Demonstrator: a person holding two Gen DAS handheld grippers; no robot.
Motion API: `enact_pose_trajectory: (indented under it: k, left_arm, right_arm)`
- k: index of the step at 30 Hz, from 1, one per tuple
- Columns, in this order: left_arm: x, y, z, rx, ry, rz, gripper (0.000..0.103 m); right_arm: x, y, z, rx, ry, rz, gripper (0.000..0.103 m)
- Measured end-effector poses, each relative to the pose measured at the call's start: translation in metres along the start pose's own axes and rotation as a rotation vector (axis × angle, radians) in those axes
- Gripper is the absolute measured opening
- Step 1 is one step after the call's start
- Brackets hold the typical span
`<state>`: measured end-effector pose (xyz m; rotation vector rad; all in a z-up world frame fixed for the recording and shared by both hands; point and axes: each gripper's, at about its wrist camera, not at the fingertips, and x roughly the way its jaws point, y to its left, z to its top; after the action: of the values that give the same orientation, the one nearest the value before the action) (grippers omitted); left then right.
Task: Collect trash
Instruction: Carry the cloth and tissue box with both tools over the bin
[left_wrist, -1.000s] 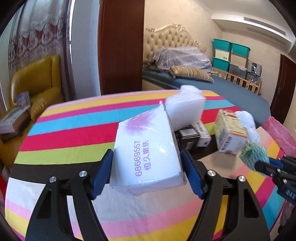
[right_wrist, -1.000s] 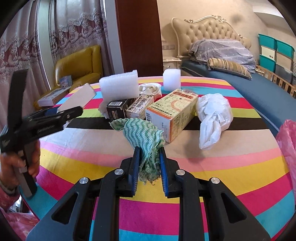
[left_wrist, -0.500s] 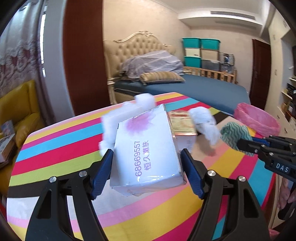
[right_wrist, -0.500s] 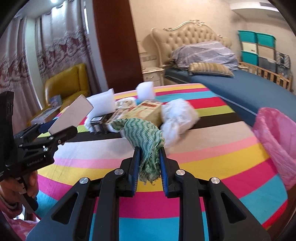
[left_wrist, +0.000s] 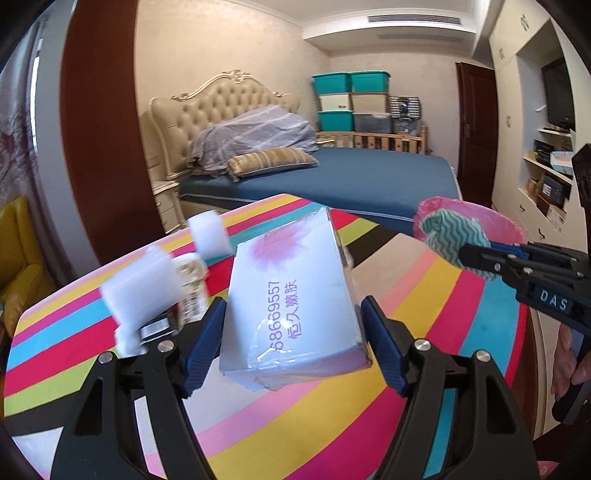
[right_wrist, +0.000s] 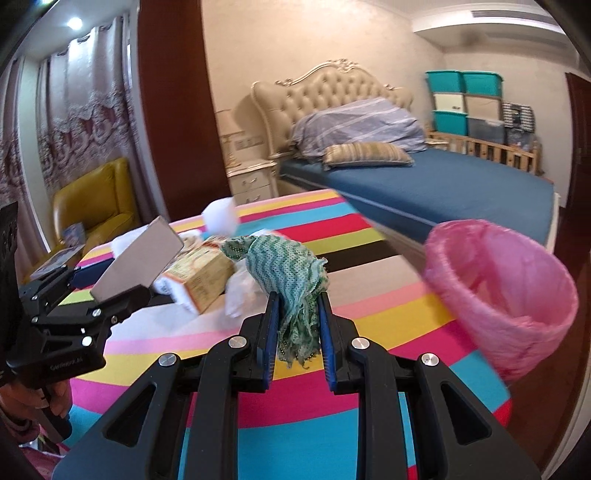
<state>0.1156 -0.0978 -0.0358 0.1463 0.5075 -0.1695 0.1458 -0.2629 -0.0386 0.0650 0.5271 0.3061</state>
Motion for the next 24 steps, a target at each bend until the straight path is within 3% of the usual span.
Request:
enact_pose_trajectory:
  k: [24]
  left_arm:
    - [0.085,-0.120,0.070,0.141,-0.024,-0.282,0.072]
  right_arm:
    - [-0.040,-0.138,0.016,0.136,-0.090,-0.285,0.022]
